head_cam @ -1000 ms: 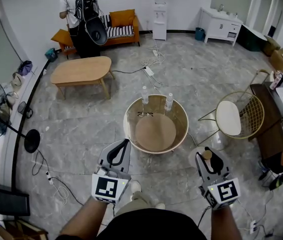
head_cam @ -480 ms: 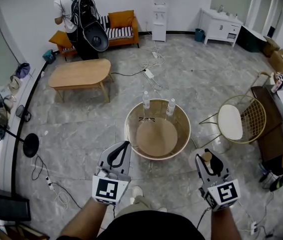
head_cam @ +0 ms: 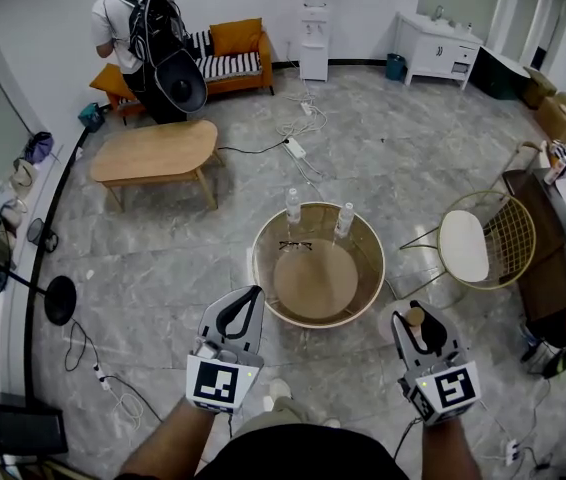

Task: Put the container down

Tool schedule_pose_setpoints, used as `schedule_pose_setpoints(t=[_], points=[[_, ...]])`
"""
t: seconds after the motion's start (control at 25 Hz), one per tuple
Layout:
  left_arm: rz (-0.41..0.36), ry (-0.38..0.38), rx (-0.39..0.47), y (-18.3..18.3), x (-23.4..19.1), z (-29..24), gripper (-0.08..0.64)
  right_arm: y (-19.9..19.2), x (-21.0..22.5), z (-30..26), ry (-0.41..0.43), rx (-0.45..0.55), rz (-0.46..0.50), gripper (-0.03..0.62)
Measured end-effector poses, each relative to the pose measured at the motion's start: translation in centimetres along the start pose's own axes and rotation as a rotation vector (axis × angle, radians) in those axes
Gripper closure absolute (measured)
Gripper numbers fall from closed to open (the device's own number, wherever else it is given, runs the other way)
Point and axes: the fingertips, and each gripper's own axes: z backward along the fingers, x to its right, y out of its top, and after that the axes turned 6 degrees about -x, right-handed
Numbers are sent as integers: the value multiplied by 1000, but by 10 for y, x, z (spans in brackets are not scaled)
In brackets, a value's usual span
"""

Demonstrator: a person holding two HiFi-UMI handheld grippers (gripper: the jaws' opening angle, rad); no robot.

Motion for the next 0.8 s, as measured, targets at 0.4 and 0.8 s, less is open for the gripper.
schedule_pose_setpoints(t=[0.4,0.8], points=[[2,-34,15,0,-33,-11,545,17,-13,-24,-26,8,8,443],[8,-69,55,6,-67,-21,545,26,-29,-35,-46,-24,-17,443]])
